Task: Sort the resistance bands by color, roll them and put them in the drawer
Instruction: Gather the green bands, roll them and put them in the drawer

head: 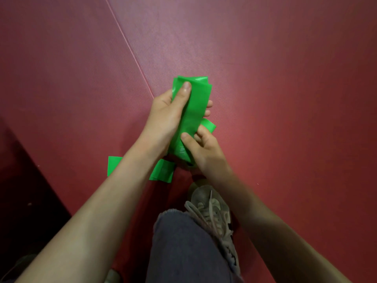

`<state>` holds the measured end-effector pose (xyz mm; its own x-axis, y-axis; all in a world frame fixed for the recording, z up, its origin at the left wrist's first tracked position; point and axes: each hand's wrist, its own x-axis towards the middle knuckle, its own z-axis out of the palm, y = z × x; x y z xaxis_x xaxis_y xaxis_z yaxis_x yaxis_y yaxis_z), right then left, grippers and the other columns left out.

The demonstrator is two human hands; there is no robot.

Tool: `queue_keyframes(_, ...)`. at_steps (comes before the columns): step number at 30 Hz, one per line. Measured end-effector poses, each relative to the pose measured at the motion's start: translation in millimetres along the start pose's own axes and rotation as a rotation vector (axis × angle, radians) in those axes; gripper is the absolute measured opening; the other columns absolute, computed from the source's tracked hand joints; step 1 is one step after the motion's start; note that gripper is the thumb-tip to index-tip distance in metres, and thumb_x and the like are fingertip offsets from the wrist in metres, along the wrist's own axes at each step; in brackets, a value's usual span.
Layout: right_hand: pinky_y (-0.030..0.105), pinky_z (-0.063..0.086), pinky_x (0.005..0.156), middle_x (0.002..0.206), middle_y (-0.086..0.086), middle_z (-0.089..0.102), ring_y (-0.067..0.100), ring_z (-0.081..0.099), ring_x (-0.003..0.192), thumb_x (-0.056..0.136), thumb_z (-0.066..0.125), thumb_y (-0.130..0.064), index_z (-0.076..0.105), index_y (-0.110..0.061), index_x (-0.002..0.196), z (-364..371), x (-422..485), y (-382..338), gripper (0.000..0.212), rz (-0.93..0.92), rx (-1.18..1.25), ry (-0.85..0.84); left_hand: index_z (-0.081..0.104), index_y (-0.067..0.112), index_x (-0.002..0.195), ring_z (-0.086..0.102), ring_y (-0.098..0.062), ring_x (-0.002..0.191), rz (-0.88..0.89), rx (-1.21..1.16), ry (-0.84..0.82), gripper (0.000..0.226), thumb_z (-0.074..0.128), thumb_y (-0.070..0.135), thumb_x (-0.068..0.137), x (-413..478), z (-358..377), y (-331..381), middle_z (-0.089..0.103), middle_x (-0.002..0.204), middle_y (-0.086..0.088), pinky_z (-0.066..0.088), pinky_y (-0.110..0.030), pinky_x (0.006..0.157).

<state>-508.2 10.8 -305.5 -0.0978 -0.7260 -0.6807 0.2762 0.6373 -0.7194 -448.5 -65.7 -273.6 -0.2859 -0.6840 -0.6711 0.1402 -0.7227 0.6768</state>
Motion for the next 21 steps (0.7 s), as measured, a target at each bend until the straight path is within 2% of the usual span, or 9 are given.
queue_keyframes(2, 0.021, 0.043, 0.051, 0.054, -0.008, 0.058, 0.0, 0.051, 0.051, 0.088, 0.052, -0.009, 0.053, -0.009, 0.077, -1, -3, 5, 0.011, -0.064, -0.066, 0.106, 0.057, 0.011, 0.076, 0.062, -0.01, 0.046, 0.021, 0.028, 0.029, 0.03, 0.037, 0.02, 0.096, -1, 0, 1, 0.067, 0.051, 0.001, 0.054, -0.024, 0.05)
queue_keyframes(4, 0.042, 0.043, 0.053, 0.059, 0.017, 0.051, 0.026, 0.043, 0.053, 0.081, 0.053, -0.032, 0.048, 0.001, 0.08, 0, -6, 6, 0.034, -0.146, -0.159, 0.2, 0.057, 0.01, 0.07, 0.06, -0.011, 0.044, 0.058, 0.058, 0.057, 0.031, 0.04, 0.02, 0.095, -1, 0, 1, 0.065, 0.049, 0.0, 0.052, -0.025, 0.048)
queue_keyframes(6, 0.051, 0.044, 0.059, 0.068, 0.03, 0.05, 0.033, 0.046, 0.057, 0.078, 0.051, -0.038, 0.048, -0.001, 0.082, -2, -7, 6, 0.037, -0.182, -0.177, 0.203, 0.056, 0.01, 0.07, 0.06, -0.012, 0.044, 0.074, 0.06, 0.057, 0.032, 0.04, 0.02, 0.095, -3, 1, 2, 0.065, 0.049, 0.0, 0.052, -0.025, 0.047)
queue_keyframes(9, 0.036, 0.049, 0.064, 0.07, 0.005, 0.06, 0.016, 0.055, 0.064, 0.08, 0.051, -0.025, 0.054, -0.014, 0.08, -1, -10, 3, 0.011, -0.128, -0.092, 0.115, 0.056, 0.01, 0.075, 0.061, -0.011, 0.044, 0.047, 0.006, 0.028, 0.031, 0.036, 0.02, 0.096, -4, 4, 5, 0.066, 0.049, -0.001, 0.053, -0.025, 0.046)
queue_keyframes(11, 0.035, 0.051, 0.076, 0.084, -0.002, 0.064, 0.013, 0.061, 0.079, 0.079, 0.053, -0.025, 0.057, -0.022, 0.085, 1, -10, 5, 0.008, -0.094, -0.097, 0.072, 0.057, 0.013, 0.077, 0.063, -0.01, 0.046, 0.05, 0.01, 0.026, 0.032, 0.034, 0.022, 0.097, -5, 3, 6, 0.067, 0.052, 0.0, 0.053, -0.025, 0.048)
queue_keyframes(14, 0.046, 0.049, 0.087, 0.092, 0.006, 0.066, 0.021, 0.061, 0.088, 0.076, 0.058, -0.031, 0.062, -0.021, 0.087, -1, -8, 11, 0.015, -0.082, -0.247, 0.124, 0.058, 0.015, 0.076, 0.064, -0.012, 0.048, 0.067, -0.006, 0.046, 0.036, 0.031, 0.025, 0.098, -6, 0, 8, 0.069, 0.055, -0.001, 0.054, -0.026, 0.052)
queue_keyframes(16, 0.044, 0.048, 0.087, 0.093, 0.009, 0.067, 0.016, 0.059, 0.086, 0.08, 0.058, -0.021, 0.065, -0.013, 0.091, -1, -8, 15, 0.015, -0.039, -0.271, 0.127, 0.058, 0.015, 0.075, 0.064, -0.013, 0.049, 0.068, -0.02, 0.047, 0.038, 0.03, 0.027, 0.098, -7, -3, 10, 0.069, 0.056, -0.002, 0.055, -0.027, 0.054)
queue_keyframes(18, 0.044, 0.048, 0.089, 0.096, 0.011, 0.067, 0.02, 0.061, 0.09, 0.082, 0.054, -0.023, 0.065, -0.007, 0.098, 2, -10, 15, 0.025, 0.007, -0.322, 0.098, 0.058, 0.016, 0.076, 0.064, -0.013, 0.048, 0.068, -0.016, 0.044, 0.037, 0.031, 0.027, 0.097, -9, -6, 13, 0.069, 0.057, -0.002, 0.054, -0.026, 0.053)
queue_keyframes(21, 0.042, 0.049, 0.086, 0.098, 0.018, 0.063, 0.025, 0.06, 0.087, 0.091, 0.048, -0.008, 0.059, 0.004, 0.105, 11, -15, 10, 0.021, 0.098, -0.122, -0.062, 0.058, 0.017, 0.075, 0.064, -0.013, 0.048, 0.078, 0.006, 0.047, 0.036, 0.031, 0.028, 0.097, -10, -10, 17, 0.069, 0.056, -0.002, 0.053, -0.023, 0.051)
